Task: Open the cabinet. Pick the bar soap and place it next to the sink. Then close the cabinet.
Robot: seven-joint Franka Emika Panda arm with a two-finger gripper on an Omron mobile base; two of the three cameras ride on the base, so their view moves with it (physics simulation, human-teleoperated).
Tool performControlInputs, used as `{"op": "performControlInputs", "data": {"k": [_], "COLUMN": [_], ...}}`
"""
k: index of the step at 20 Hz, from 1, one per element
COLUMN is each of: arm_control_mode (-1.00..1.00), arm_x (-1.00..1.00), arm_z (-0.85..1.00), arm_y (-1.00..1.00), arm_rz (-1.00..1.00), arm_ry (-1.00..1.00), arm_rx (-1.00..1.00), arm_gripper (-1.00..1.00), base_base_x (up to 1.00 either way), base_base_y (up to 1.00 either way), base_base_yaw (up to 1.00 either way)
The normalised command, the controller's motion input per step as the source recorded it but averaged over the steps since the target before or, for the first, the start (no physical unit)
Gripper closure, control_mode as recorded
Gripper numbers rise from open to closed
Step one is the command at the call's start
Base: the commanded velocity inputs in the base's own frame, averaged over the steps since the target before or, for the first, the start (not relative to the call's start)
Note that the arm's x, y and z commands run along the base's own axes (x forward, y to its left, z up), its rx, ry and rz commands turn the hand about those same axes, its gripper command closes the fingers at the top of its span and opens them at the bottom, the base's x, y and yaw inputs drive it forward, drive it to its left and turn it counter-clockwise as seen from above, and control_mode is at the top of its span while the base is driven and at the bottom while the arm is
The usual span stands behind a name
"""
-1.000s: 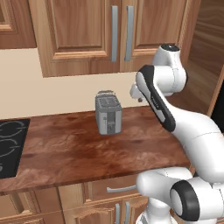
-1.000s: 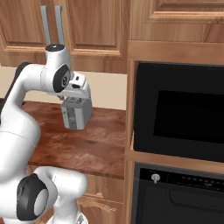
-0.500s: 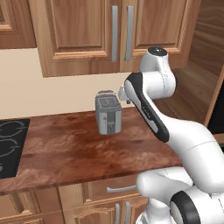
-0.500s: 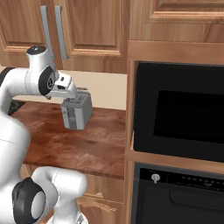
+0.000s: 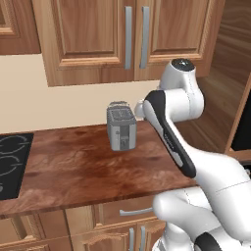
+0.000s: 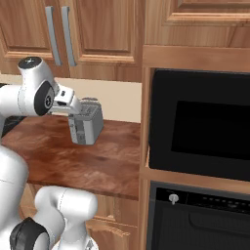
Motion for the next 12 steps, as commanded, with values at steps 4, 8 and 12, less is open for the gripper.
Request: {"op": "performControlInputs", "data": {"k": [4,8,12], "arm_control_mode": [-1.0,-1.0,-1.0], "arm_x": [-0.19,-0.04,-0.01], "arm_z": [0.0,0.0,0.0], "arm_y": [0.0,0.0,0.03], "arm_rz": [0.0,-0.01,-0.07], "arm_ry": [-0.01,-0.02,0.0], "arm_rx": [0.01,0.0,0.0], "arm_gripper": [-1.0,-1.0,-1.0], "base_base_x": [0.0,0.0,0.0], "base_base_y": [0.0,0.0,0.0], "base_base_yaw": [0.0,0.0,0.0]}}
